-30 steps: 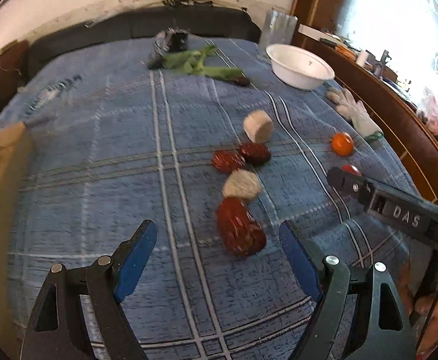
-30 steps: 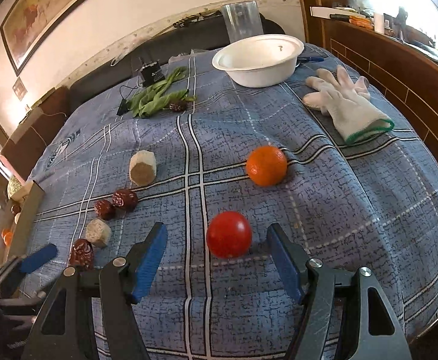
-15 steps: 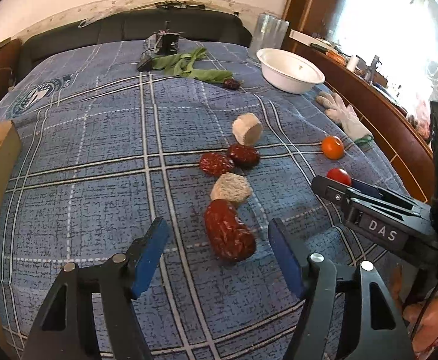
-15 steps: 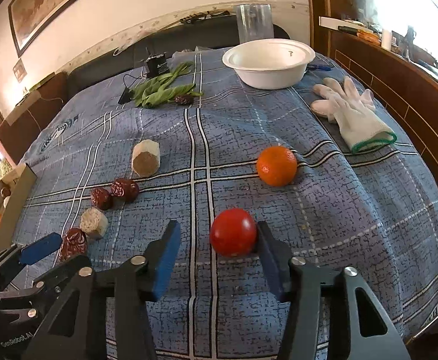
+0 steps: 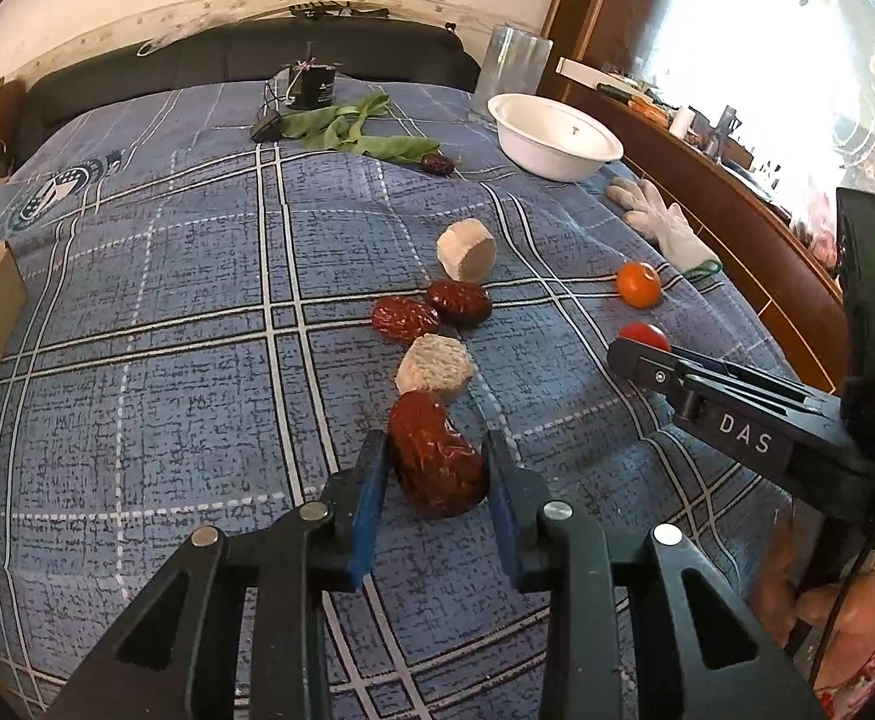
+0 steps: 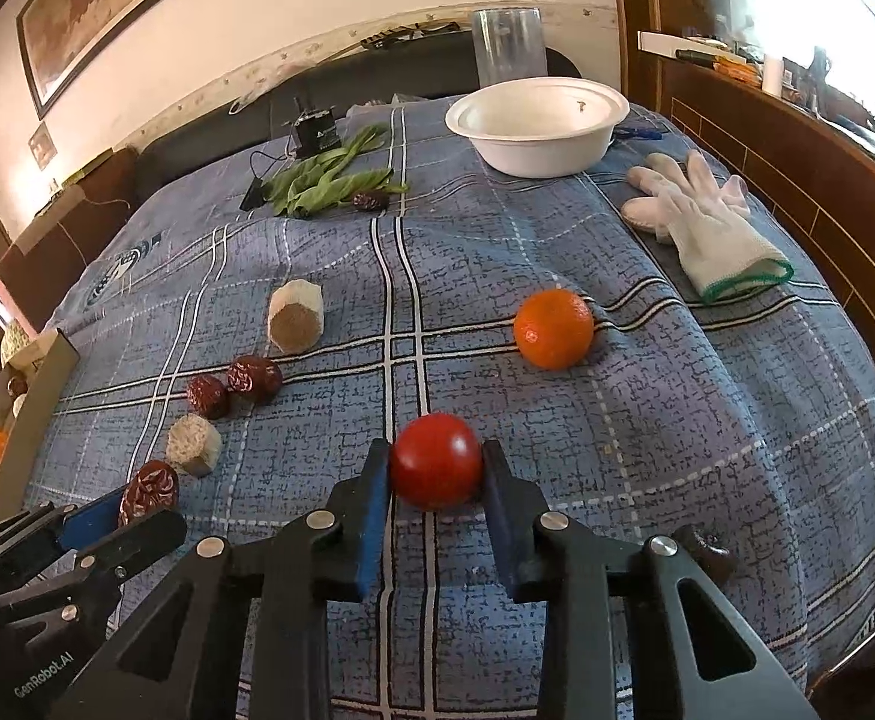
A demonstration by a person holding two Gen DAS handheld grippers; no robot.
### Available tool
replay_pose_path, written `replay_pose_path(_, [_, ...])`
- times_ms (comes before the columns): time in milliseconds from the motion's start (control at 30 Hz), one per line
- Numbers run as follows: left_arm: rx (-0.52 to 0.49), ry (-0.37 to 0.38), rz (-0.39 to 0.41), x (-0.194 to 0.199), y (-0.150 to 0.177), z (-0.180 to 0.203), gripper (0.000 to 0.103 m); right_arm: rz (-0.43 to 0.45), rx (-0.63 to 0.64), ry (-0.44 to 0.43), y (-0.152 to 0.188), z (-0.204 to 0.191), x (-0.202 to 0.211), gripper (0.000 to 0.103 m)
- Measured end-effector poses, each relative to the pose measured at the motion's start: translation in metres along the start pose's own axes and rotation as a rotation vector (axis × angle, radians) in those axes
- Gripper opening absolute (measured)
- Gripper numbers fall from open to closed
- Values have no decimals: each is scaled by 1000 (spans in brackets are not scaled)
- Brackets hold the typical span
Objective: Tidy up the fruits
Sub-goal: 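Grasp the red date with the left tool while the right tool grasps the red tomato, then carry the date and tomato over the tray and open both tools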
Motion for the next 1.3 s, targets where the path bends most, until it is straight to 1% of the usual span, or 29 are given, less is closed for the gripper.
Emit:
replay_pose_path(200, [17,1,42,10,-3,-4,30,25,3,15,-1,-1,4,31])
replay_pose_path(333, [54,-5,85,37,-4,-18,30,55,15,19,-2,-7,16,31])
replay_pose_path(467, [99,-20,122,86,3,-47,31,70,20,-45,-1,-24,38,31])
replay_pose_path(567, [143,-70,152,124,5,-84,31,76,37,-118,-3,-49,52,32])
replay_pose_path(667, [201,-143,176,155,5,-131,31,75,72,-198,-9,-86,61,32])
replay_pose_path(767, [261,-255,189,178,4,-184,31,71,130,-282,-17,-134,67,32])
replay_pose_path(833, [304,-305,177,186,4,-217,31,61,169,-325,-19,-165,68,32])
replay_pose_path(867, [323,-326,169,188,5,-232,31,51,199,-355,-21,-188,67,32])
replay_pose_path(967, [354,-392,136,188,3,-266,31,21,266,-415,-20,-240,63,32])
replay_pose_path(1033, [370,-410,102,182,2,-283,31,-6,326,-454,-17,-283,55,32])
replay_pose_path(1100, [396,-410,62,172,2,-298,31,-30,366,-469,-12,-311,46,33])
replay_pose_path(1200, [412,-418,20,161,4,-310,31,-87,428,-480,-1,-356,23,33])
replay_pose_path(1300, [423,-422,-3,155,2,-317,31,-118,480,-469,7,-382,3,33])
Point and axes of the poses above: each gripper's, at about its wrist camera, not at the fingertips, and x roughly against the way its jaws point, z to its right, y to its underside, the point moved 5 cm from there along -x, roughly the way its jaws point, and after that the axes turned 6 degrees about x, right-handed, at the moved point
